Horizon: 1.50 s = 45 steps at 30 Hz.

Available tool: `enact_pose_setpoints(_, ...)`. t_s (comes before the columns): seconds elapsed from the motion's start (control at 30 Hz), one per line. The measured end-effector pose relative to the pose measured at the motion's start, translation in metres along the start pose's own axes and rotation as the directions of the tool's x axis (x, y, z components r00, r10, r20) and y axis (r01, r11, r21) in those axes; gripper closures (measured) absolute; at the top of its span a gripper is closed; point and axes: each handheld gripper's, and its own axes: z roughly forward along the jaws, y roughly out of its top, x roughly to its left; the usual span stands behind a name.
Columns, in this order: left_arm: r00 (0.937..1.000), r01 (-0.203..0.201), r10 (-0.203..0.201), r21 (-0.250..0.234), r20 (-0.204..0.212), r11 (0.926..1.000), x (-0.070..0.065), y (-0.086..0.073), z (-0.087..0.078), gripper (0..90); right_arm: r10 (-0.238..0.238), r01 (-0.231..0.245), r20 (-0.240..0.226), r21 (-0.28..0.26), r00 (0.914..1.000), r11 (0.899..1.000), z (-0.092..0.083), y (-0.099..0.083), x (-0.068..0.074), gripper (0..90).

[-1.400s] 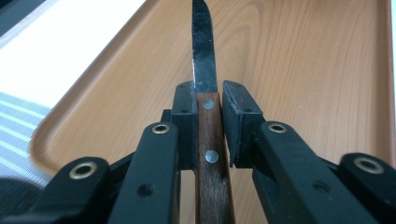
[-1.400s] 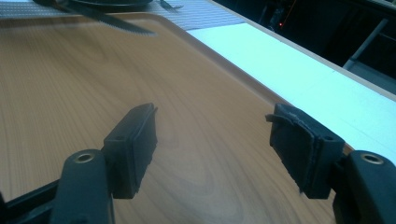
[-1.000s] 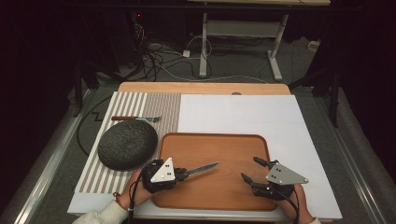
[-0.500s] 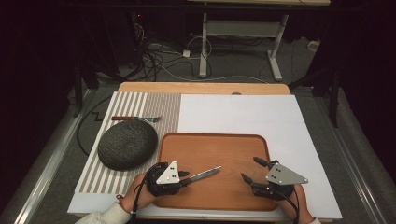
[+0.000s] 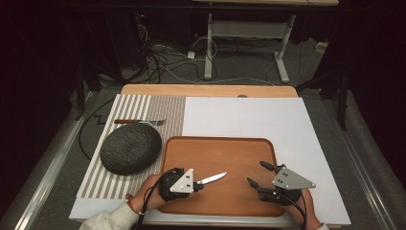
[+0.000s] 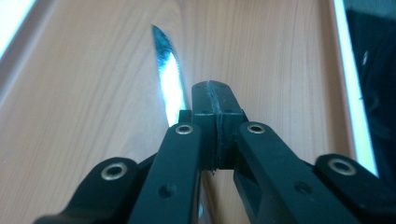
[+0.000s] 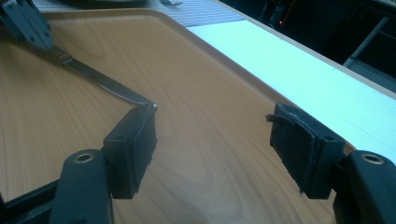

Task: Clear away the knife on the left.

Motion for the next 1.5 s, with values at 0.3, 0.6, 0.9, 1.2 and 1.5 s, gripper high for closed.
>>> enact_pose_setpoints(0.3,0.9999,-0.006,0.007,0.061,-0.016,0.9981,0.007,-0.004,0.008,86.6,-0.002,0.002,-0.004,0.002,1.0,1.0,-0.001,-0.001,0.0,32.0)
enact_pose_setpoints(0.6,0.9989,0.021,-0.019,0.062,-0.042,0.9978,0.012,-0.019,-0.003,85.1,-0.004,0.004,-0.003,0.003,1.0,1.0,-0.001,-0.001,-0.001,32.0)
enact_pose_setpoints(0.9,0.9952,0.075,-0.07,0.064,-0.068,0.9951,0.015,-0.04,-0.017,85.1,-0.005,0.005,0.002,0.004,1.0,1.0,-0.002,-0.001,-0.001,32.0)
enact_pose_setpoints(1.2,0.9904,0.113,-0.107,0.069,-0.087,0.9911,0.016,-0.055,-0.029,85.1,-0.006,0.006,0.003,0.005,1.0,1.0,-0.002,-0.001,0.0,32.0)
enact_pose_setpoints(1.5,0.986,0.143,-0.136,0.071,-0.097,0.9872,0.023,-0.069,-0.037,85.1,-0.009,0.009,0.002,0.008,1.0,1.0,-0.001,-0.001,0.0,32.0)
